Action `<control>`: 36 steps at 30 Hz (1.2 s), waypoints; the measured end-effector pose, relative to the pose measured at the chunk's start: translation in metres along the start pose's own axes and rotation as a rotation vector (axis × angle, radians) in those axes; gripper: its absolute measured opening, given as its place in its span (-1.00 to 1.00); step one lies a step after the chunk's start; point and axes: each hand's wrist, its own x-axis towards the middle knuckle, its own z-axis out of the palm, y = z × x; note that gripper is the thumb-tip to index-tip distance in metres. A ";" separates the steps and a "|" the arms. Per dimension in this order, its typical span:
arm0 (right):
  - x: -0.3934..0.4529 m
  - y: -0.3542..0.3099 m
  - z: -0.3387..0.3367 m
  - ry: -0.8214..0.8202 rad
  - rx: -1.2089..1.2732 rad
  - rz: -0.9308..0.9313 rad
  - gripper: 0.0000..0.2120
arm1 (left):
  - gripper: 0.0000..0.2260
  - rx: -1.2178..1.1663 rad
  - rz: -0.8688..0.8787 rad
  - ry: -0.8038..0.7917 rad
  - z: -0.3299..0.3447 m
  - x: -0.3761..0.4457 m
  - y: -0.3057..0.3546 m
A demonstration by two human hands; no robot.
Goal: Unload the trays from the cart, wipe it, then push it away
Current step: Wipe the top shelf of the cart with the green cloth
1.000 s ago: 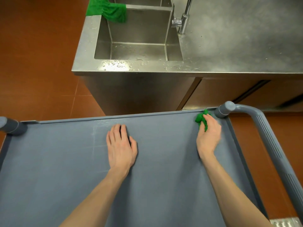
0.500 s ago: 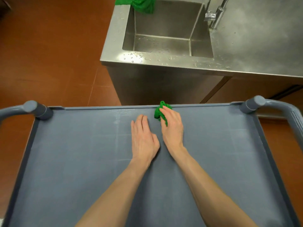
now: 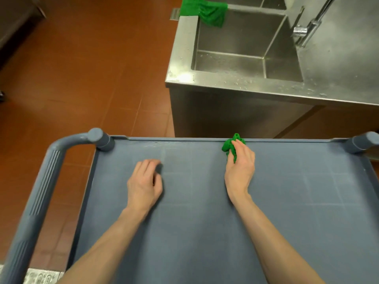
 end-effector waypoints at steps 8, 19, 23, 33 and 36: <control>-0.029 -0.053 0.050 -0.151 -0.014 -0.225 -0.65 | -0.61 -0.189 -0.065 -0.011 -0.001 0.000 0.000; -0.015 -0.150 0.127 -0.747 0.224 -0.723 -0.72 | -0.95 -0.448 -0.176 0.112 -0.007 0.000 -0.004; -0.005 -0.162 0.137 -0.858 0.234 -0.801 -0.72 | -0.94 -0.472 -0.174 0.133 -0.005 0.002 -0.007; -0.015 -0.108 0.079 -0.646 0.183 -0.504 -0.70 | -0.89 -0.401 -0.177 0.189 -0.002 0.001 -0.012; -0.012 -0.072 0.043 -0.525 0.121 -0.331 -0.70 | -0.88 -0.379 -0.204 0.191 -0.001 0.001 -0.014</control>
